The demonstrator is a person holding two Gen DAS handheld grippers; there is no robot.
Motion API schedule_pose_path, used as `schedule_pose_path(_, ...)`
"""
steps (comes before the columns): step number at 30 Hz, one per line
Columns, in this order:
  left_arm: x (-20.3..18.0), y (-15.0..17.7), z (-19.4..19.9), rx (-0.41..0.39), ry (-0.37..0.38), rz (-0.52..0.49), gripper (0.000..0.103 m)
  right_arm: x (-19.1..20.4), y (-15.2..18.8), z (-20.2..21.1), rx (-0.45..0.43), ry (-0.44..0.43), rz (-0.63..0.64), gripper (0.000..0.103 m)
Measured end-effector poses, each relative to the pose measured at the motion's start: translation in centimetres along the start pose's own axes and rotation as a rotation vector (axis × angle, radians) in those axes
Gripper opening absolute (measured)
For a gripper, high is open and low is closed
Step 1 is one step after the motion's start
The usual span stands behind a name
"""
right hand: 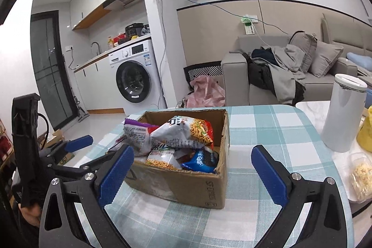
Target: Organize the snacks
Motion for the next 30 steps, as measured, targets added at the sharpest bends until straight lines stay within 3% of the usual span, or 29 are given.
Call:
schedule_pose_path(12,1.9,1.8,5.9,-0.06,-0.043,-0.006,0.103,1.3,2.4,3.4,-0.049,-0.076,0.026,0.103)
schedule_pose_path(30,1.5,4.1,4.5,-0.069,-0.037,-0.005,0.103,0.8,4.4,4.1,-0.103,-0.05,0.095,0.103)
Point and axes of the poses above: each gripper's, at about its wrist camera, not at the fingertips, and z roughly against the way its jaws point, x to its left, y to its underside, the point moved 7 cm from there along -z, roughly the way its jaws point, and after that the axes turned 14 degrees about -x, right-handed, at the moved point
